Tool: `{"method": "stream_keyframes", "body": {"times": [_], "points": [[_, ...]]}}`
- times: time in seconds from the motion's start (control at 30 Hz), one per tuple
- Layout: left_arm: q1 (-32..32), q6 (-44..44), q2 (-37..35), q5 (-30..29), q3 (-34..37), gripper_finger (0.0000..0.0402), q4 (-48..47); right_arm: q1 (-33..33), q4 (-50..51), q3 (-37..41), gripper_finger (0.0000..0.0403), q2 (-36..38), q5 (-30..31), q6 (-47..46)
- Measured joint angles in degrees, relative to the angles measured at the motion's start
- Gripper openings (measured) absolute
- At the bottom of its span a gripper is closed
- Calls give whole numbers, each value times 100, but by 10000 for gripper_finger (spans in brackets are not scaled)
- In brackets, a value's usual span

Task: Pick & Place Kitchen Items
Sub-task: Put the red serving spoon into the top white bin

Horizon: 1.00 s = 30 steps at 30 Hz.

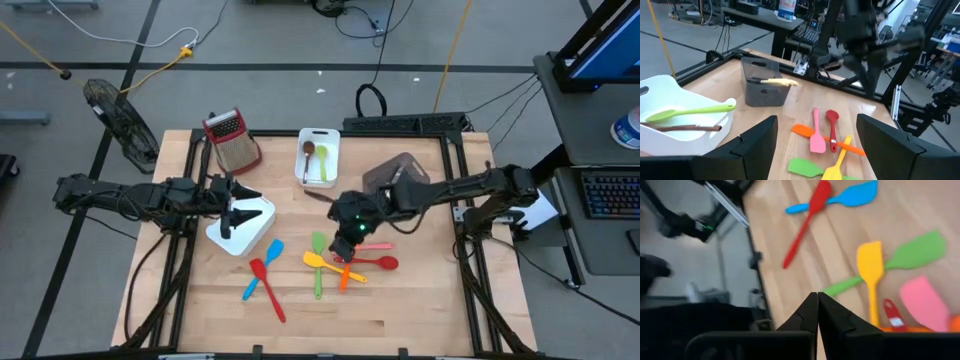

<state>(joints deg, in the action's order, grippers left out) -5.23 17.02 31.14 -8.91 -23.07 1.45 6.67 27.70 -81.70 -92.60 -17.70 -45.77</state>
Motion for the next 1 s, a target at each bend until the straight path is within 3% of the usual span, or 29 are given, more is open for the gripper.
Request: {"method": "stream_keyframes", "body": {"times": [0.47, 0.77, 1.0], "points": [[0, 618, 172, -22, 0, 274, 1133, 738, 1951, 1, 1, 702, 1896, 1100], [-28, 1480, 1000, -143, 0, 273, 1572, 845, 2087, 842, 2, 1241, 1922, 1394], [-333, 1349, 1705, -629, -101, 273, 2221, 845, 1714, 1807, 28, 1751, 1830, 1398]]}}
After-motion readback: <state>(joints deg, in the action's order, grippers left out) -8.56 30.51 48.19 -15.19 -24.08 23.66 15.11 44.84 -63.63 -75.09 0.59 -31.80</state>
